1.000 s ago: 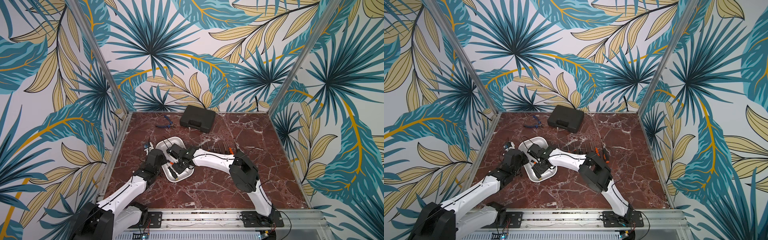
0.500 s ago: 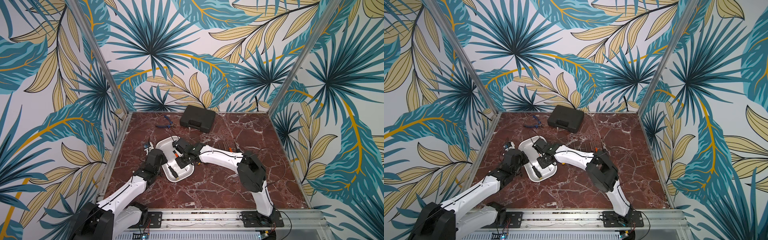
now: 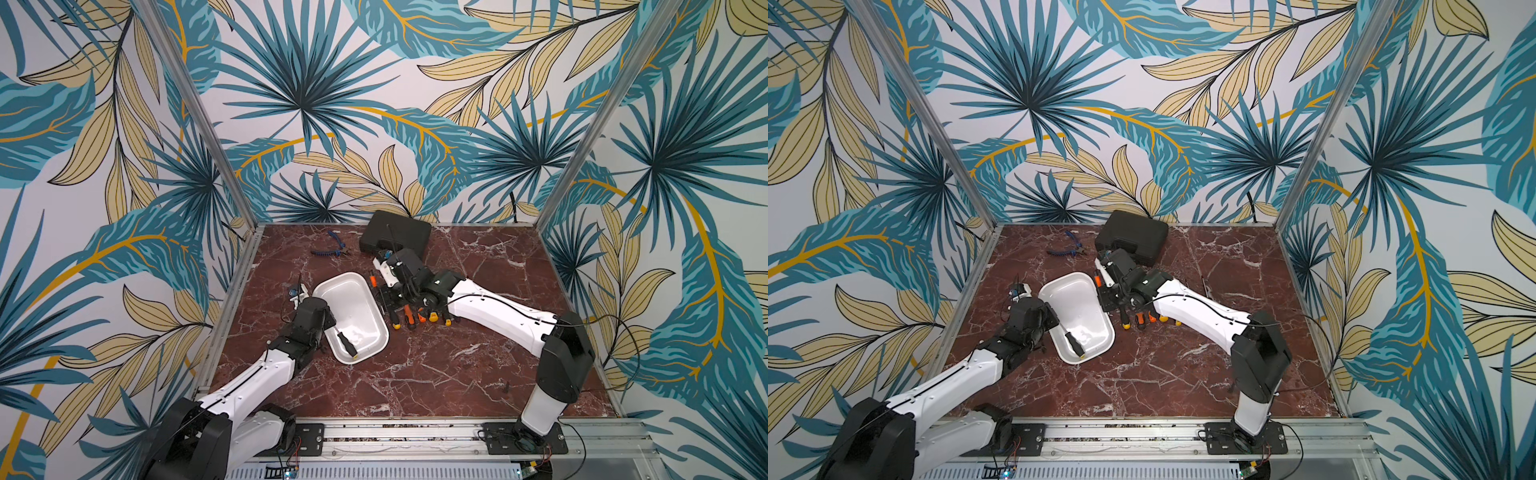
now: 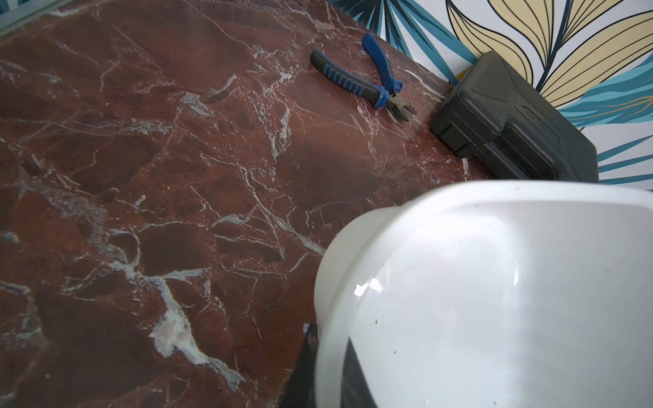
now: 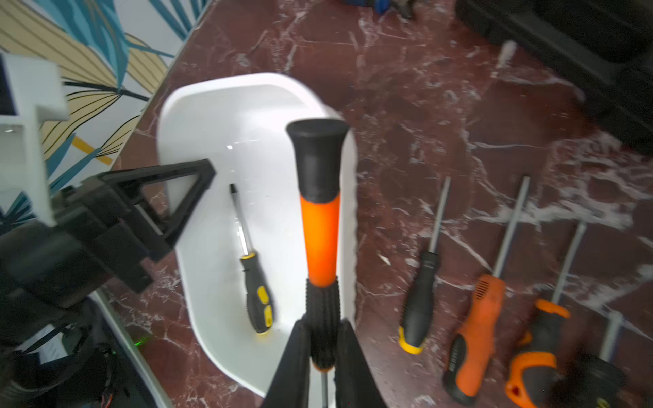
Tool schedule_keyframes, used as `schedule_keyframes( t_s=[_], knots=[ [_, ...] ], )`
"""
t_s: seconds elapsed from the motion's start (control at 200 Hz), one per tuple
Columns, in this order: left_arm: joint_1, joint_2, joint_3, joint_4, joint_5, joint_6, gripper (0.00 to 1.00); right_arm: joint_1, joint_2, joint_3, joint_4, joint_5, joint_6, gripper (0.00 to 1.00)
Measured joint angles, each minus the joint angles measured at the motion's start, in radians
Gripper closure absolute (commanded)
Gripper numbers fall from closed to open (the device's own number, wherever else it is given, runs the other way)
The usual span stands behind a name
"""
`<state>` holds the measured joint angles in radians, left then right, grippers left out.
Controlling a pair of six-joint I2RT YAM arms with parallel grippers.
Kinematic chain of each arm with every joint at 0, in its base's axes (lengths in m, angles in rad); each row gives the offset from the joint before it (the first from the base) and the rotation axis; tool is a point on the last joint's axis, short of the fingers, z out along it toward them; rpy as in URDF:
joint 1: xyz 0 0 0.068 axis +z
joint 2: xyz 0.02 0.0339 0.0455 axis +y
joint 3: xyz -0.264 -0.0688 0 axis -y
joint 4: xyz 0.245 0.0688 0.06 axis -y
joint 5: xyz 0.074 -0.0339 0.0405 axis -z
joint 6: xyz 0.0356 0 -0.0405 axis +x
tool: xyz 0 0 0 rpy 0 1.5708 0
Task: Take out the screwdriver from the storage box
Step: Pick up the socket head from the storage box, then place the socket head at the center of the board.
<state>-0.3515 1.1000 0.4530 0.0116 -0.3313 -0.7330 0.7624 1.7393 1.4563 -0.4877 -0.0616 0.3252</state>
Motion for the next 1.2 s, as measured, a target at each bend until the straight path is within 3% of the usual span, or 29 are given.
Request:
schedule_keyframes(
  t_s=[0.215,0.551,0.992,1.202],
  knots=[
    [0.0,0.002,0.0,0.004,0.003,0.0,1.0,-0.258,-0.089,-0.145,-0.068,0.054,-0.06,0.92],
    [0.002,0.013,0.0,0.022,0.018,0.0,1.0,-0.517,-0.063,-0.192,-0.171,0.117,-0.179,0.92],
    [0.006,0.013,0.0,0.021,0.023,0.0,1.0,-0.7,0.035,-0.134,-0.27,0.214,-0.259,0.92],
    [0.007,0.021,0.0,0.026,0.025,-0.001,1.0,-0.73,0.098,-0.081,-0.287,0.233,-0.289,0.92]
  ],
)
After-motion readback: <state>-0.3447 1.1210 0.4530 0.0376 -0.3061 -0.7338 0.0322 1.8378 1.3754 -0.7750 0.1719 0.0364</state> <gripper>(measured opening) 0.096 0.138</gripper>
